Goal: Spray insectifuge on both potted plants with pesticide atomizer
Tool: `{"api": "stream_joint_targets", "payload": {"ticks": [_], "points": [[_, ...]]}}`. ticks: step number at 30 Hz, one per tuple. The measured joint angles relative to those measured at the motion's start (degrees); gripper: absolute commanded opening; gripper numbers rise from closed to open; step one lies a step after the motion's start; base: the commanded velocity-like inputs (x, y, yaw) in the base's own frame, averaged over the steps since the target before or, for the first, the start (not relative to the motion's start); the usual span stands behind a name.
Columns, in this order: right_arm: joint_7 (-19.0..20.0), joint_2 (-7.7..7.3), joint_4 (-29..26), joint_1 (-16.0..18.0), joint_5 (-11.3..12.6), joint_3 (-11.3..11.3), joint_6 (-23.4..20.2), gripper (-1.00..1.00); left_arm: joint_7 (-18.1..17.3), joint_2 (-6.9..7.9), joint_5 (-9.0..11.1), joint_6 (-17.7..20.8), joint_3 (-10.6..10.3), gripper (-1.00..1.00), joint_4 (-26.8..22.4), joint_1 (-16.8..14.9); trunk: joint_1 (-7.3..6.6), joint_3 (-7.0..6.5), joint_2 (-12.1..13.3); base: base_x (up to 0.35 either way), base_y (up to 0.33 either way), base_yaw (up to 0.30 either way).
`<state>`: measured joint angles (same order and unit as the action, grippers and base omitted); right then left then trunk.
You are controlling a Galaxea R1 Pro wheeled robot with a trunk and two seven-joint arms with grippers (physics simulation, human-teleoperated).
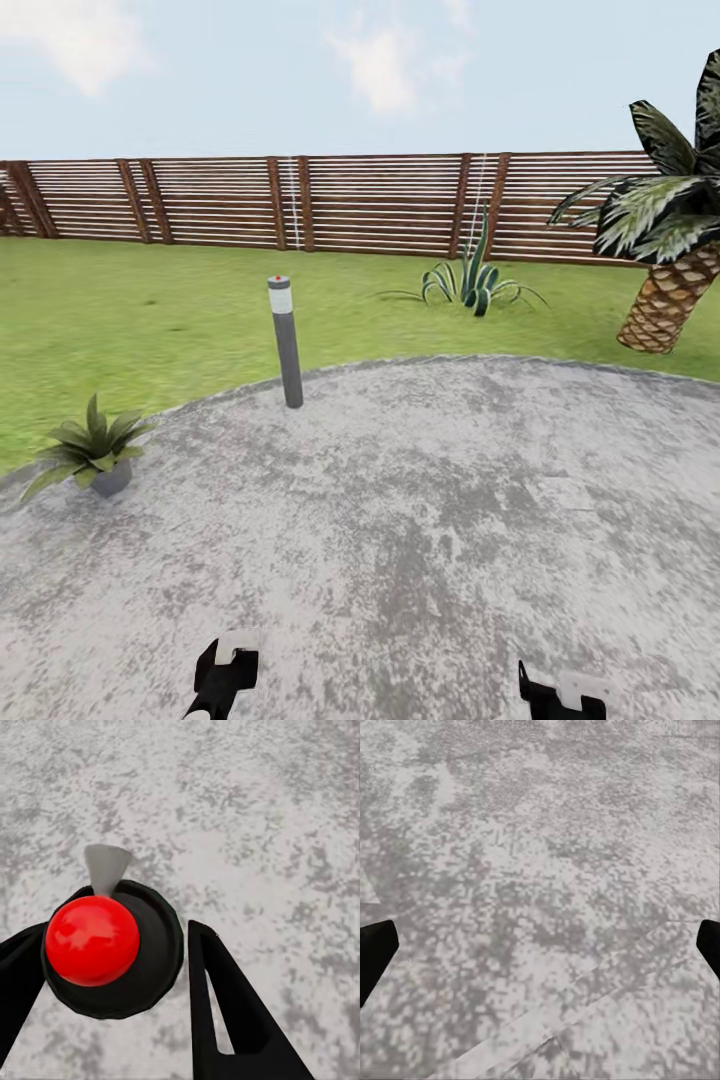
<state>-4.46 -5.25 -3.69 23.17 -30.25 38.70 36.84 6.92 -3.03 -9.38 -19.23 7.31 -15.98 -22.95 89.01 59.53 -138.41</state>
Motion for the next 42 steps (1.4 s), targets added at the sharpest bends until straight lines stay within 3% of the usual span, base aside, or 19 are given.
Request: {"api": "stream_joint_targets", "payload": {"ticks": [18,42], "points": [[0.00,0.00,0.00,0.00,0.00,0.00,-0.06,1.00,0.00,0.00,-0.02,0.00,0.00,-1.00,0.00,-0.02,0.00,0.00,0.00,0.338,-0.005,0.277],[0.00,0.00,-0.01,0.01,0.00,0.01,0.01,1.00,0.00,0.00,0.05,0.00,-0.01,-1.00,0.01,0.01,0.01,0.00,0.00,0.297,-0.138,0.277]]}}
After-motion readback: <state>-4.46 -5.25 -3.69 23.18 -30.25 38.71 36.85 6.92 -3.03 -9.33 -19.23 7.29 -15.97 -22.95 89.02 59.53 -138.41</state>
